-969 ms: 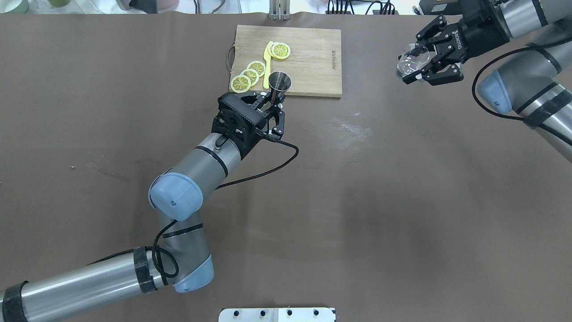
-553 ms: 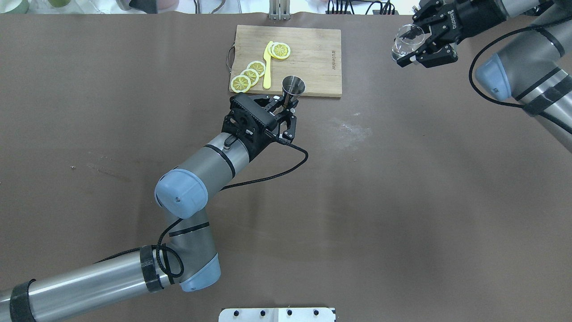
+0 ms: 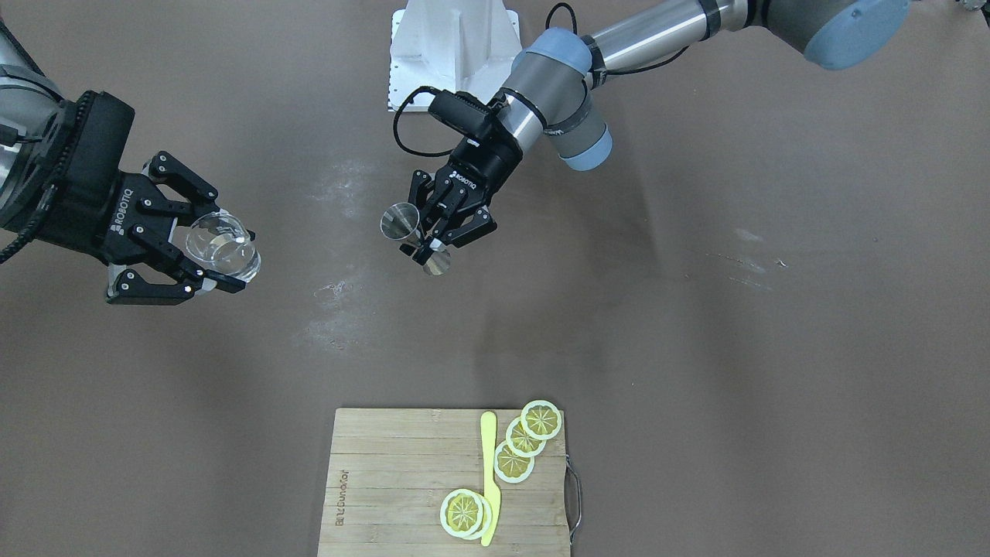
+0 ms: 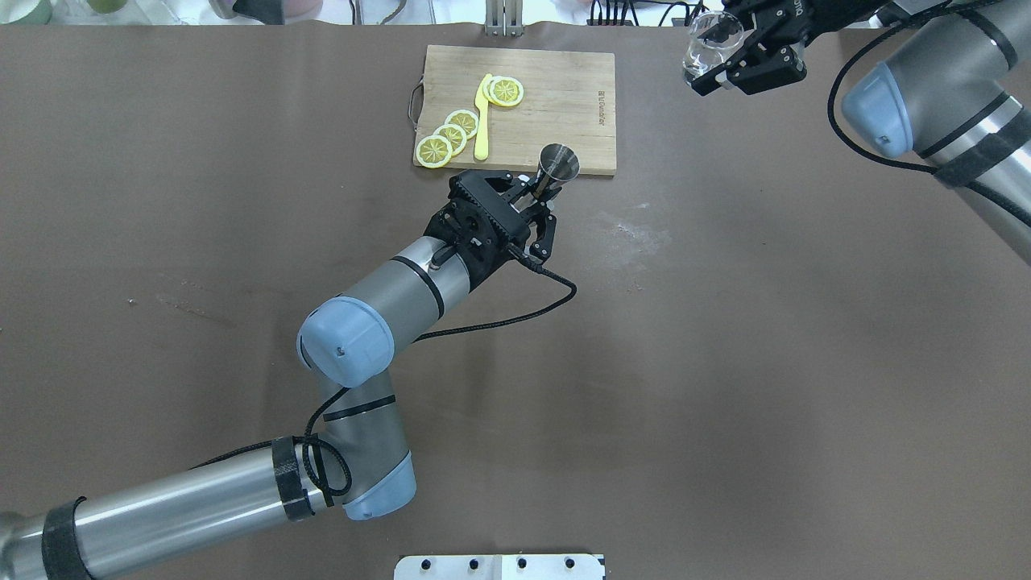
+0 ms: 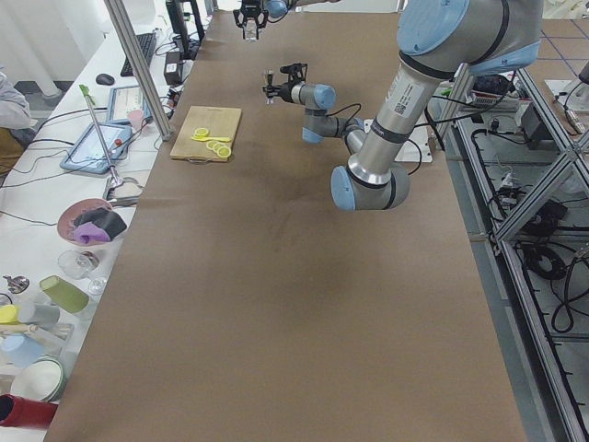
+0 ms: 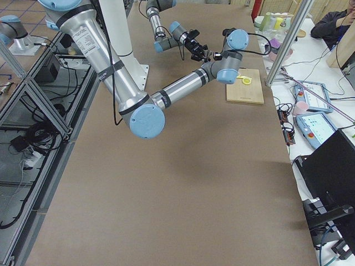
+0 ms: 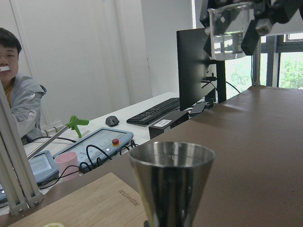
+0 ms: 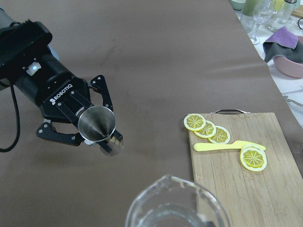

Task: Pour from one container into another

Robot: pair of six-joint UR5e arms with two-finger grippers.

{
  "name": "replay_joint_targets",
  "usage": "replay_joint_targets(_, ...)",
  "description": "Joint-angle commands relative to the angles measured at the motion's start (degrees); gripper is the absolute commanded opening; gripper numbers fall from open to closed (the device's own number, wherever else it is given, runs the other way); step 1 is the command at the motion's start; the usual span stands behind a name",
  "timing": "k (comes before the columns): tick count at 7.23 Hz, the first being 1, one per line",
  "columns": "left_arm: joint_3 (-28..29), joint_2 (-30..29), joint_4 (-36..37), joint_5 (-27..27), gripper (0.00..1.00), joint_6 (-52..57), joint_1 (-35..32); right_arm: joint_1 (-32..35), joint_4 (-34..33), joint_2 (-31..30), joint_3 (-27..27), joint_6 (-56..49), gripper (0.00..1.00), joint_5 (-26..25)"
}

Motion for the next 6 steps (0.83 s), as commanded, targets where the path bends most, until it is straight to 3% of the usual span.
replay_joint_targets(1, 0.14, -0.13, -0.35, -0.20, 0.00, -4.06, 0.09, -0.50, -1.04, 0.88, 0.63, -0.07, 0.00, -0.28)
replay_joint_targets(2, 0.14, -0.21, -0.35, -1.16, 0.00, -5.40, 0.09, -0.94, -3.13, 1.15, 1.59, -0.07, 0.00, -1.59)
replay_joint_targets(4, 0.23, -1.44, -0.35, -2.82, 0.00, -5.50, 0.61, -5.84, -16.35, 0.89, 7.99, -7.05, 0.00, -10.70)
replay_joint_targets(6, 0.14, -1.88, -0.35, -2.75, 0.00, -5.41, 1.49, -7.44, -22.21, 0.36, 11.87, -10.26, 0.00, -13.55)
